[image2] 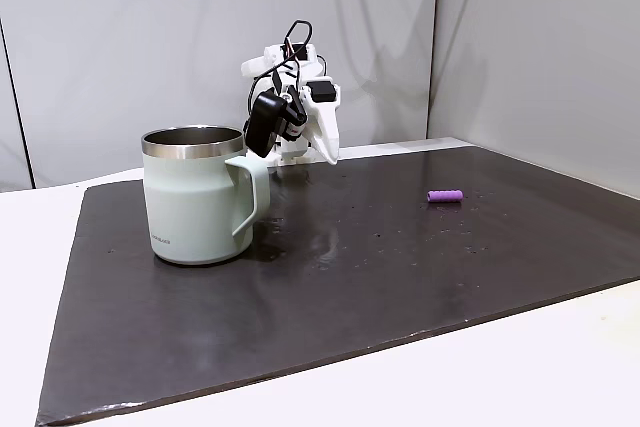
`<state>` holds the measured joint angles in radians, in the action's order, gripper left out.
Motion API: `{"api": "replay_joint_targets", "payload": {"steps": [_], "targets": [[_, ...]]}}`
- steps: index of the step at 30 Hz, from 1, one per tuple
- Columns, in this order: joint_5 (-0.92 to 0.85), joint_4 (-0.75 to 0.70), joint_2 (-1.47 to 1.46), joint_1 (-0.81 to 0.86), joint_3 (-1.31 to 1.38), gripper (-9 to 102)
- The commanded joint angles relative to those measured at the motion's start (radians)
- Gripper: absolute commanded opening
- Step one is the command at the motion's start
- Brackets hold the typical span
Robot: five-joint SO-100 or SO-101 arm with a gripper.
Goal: Grasp a pengrip and put it in the cup.
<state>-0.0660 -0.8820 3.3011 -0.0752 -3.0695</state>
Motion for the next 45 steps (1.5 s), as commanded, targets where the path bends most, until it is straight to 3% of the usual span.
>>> {"api": "replay_joint_targets", "payload": {"steps": [1, 15, 21, 29, 38, 45], "targets": [[0.012, 0.032, 0.015, 0.008, -0.002, 0], [0.003, 0.035, 0.015, 0.002, -0.002, 0], [0.006, 0.0, -0.017, -0.011, 0.181, 0], [0.158, -0.041, -0.548, -0.075, 0.65, 0], [0.402, -0.242, -1.127, -0.14, 1.189, 0], [0.428, -0.307, -1.374, -0.25, 1.414, 7]]}}
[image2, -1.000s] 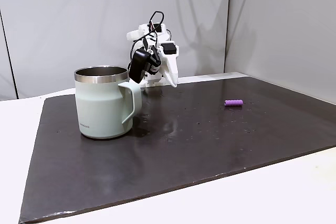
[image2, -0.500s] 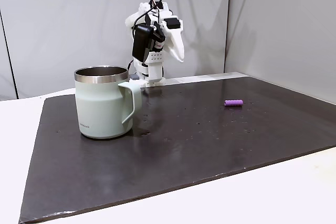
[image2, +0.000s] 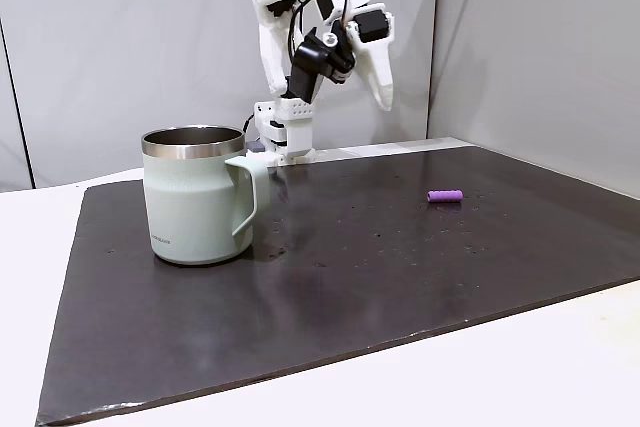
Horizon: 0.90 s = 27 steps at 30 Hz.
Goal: Grasp a pengrip and put it in the cup.
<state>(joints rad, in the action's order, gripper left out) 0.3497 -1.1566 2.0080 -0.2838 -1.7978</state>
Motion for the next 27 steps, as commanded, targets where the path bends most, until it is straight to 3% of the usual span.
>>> {"api": "replay_joint_targets", "payload": {"steps": [1, 12, 27], "targets": [[0.012, -0.048, -0.126, -0.049, 0.184, 9], [0.127, -0.172, -0.486, -0.052, 0.448, 22], [0.178, -0.399, -0.928, -0.156, 0.931, 23]]}}
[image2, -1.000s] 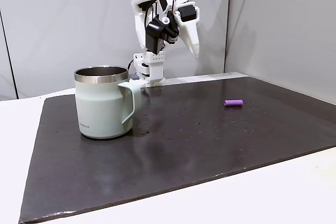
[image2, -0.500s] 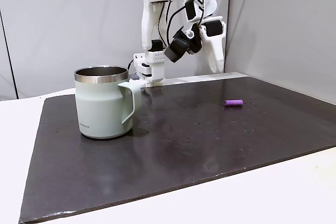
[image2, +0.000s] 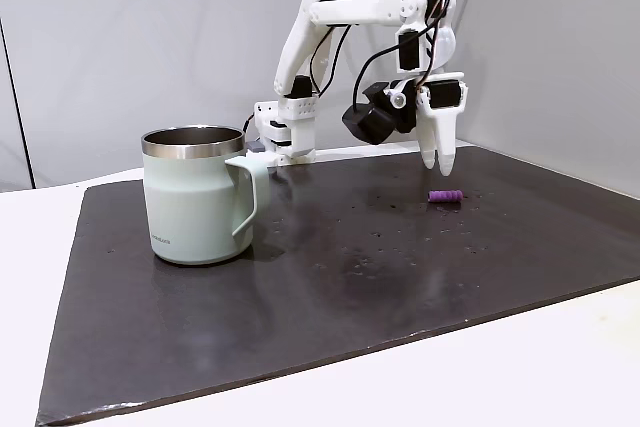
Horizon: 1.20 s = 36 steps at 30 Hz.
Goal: Grasp a pengrip and put it in the cup.
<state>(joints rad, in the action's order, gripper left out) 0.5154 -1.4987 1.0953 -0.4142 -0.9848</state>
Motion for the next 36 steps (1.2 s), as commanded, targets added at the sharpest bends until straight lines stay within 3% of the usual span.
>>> {"api": "replay_joint_targets", "payload": {"steps": [1, 21, 28, 36], "targets": [[0.011, -0.067, -0.028, -0.035, 0.13, 23], [-0.023, -0.239, -0.408, -0.055, 0.548, 21], [-0.044, -0.259, -0.442, -0.078, 0.566, 7], [-0.077, -0.259, -0.414, -0.08, 0.557, 0]]}}
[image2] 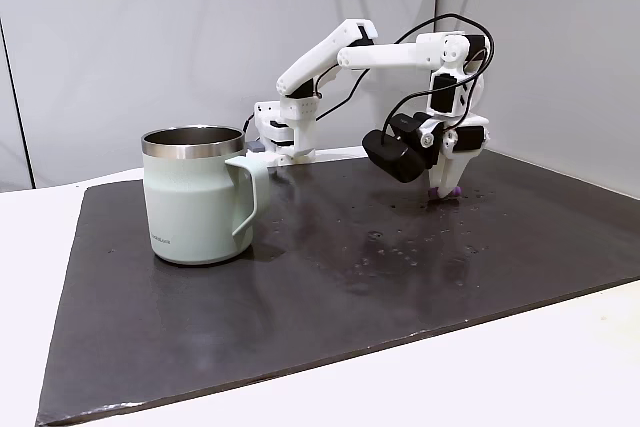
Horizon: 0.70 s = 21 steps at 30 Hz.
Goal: Grasp a pengrip and put it in the cup.
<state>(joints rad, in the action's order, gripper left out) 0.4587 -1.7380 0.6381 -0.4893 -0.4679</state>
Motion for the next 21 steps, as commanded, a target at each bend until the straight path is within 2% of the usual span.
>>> {"api": "replay_joint_targets", "payload": {"steps": [1, 5, 12, 16, 21], "targets": [[-0.02, -0.02, 0.051, -0.003, 0.032, 0], [-0.017, -0.011, 0.166, 0.015, -0.057, 0], [-0.015, 0.006, 0.531, 0.11, -0.35, 0], [-0.048, -0.018, 0.684, 0.213, -0.468, 0], [-0.192, -0.06, 0.81, 0.403, -0.526, 0]]}}
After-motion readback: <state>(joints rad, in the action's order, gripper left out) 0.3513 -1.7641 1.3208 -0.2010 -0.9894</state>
